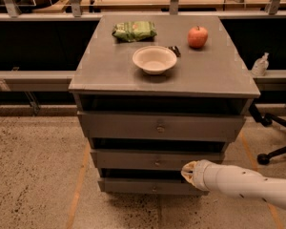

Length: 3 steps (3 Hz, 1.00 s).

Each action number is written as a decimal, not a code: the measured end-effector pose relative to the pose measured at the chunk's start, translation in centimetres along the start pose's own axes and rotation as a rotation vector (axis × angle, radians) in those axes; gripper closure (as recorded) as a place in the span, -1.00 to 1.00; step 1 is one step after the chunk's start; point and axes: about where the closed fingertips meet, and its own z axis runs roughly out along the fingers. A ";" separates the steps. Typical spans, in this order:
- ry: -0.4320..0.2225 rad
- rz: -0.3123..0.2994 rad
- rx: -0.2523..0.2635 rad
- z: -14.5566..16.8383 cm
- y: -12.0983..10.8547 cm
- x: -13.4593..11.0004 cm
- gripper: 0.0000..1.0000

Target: Close middle drawer

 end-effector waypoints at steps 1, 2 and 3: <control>0.003 -0.004 0.009 -1.4 -0.1 0.0 -0.32; -0.007 0.023 0.063 -5.1 0.0 -1.0 0.14; -0.034 0.015 0.144 -10.7 -0.2 -3.7 0.61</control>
Offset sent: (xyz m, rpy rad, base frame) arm -0.0927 -0.0598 0.1251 0.0554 -0.1609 -0.2049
